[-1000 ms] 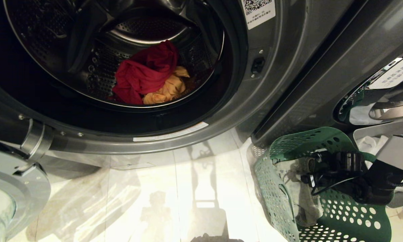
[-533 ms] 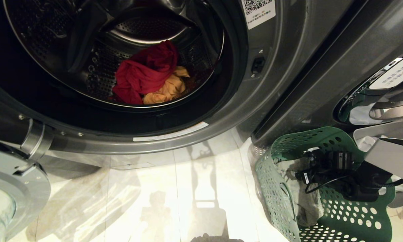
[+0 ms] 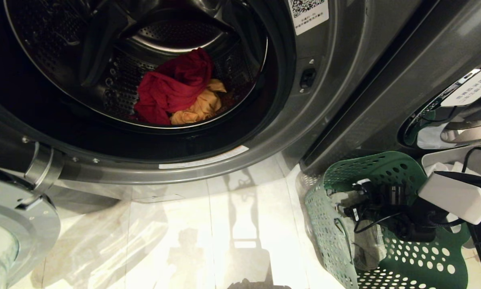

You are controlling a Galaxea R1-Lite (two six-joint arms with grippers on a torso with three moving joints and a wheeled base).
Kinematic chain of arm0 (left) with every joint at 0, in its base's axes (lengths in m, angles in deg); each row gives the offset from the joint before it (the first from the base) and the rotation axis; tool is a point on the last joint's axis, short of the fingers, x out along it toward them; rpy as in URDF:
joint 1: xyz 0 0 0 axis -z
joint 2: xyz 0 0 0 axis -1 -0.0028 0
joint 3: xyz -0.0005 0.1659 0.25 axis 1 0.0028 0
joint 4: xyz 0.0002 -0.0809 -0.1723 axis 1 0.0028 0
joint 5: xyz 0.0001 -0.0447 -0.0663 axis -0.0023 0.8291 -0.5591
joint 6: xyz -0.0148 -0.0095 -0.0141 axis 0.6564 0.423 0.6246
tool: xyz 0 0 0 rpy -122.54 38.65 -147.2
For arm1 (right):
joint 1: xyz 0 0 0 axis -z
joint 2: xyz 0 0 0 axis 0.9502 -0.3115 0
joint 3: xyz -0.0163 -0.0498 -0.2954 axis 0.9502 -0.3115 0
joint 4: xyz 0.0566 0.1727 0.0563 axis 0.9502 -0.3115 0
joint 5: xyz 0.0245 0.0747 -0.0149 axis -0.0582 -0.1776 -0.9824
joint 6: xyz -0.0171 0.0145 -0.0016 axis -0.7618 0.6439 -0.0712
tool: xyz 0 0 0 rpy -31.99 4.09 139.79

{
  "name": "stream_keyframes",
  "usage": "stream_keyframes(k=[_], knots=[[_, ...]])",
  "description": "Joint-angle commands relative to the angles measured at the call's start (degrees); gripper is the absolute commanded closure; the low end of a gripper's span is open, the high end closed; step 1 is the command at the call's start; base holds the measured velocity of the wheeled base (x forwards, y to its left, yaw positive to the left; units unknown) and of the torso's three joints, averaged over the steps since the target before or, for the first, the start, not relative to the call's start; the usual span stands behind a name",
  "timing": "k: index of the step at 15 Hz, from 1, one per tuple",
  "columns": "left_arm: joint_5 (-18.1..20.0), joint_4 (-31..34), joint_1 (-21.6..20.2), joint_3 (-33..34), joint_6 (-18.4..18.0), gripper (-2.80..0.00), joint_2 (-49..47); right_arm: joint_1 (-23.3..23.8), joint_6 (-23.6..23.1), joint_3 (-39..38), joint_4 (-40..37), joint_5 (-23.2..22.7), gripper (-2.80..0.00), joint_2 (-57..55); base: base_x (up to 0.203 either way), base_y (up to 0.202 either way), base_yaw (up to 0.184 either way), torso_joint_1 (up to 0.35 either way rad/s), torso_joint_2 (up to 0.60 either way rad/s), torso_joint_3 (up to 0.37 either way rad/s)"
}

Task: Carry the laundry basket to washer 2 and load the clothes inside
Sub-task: Place the clothes into the washing machine

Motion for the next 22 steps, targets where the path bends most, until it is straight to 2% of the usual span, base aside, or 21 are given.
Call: stream_keyframes(k=[1,5,9,12,19,22], knots=[[0.0,0.0,-0.1,0.0,0.0,0.0,0.0,-0.1,-0.2,0.8,0.8,0.1,0.0,-1.1,0.0,0.0,0.0,0.0,0.0,0.0],[0.0,0.0,0.0,0.0,0.0,0.0,0.0,0.0,-0.1,0.9,0.9,0.5,0.0,-1.2,0.0,0.0,0.0,0.0,0.0,0.0],[0.0,0.0,-0.1,0.0,0.0,0.0,0.0,0.0,0.0,0.4,1.3,3.2,0.0,-0.7,0.0,0.0,0.0,0.0,0.0,0.0],[0.0,0.0,0.0,0.0,0.0,0.0,0.0,0.5,0.0,-2.3,1.1,3.3,0.0,4.0,0.0,0.0,0.0,0.0,0.0,0.0],[0.0,0.0,0.0,0.0,0.0,0.0,0.0,0.3,1.0,-26.0,0.9,3.2,0.0,30.2,0.0,0.0,0.0,0.0,0.0,0.0],[0.0,0.0,0.0,0.0,0.0,0.0,0.0,0.1,1.6,-33.3,0.4,3.3,0.0,43.4,0.0,0.0,0.0,0.0,0.0,0.0]])
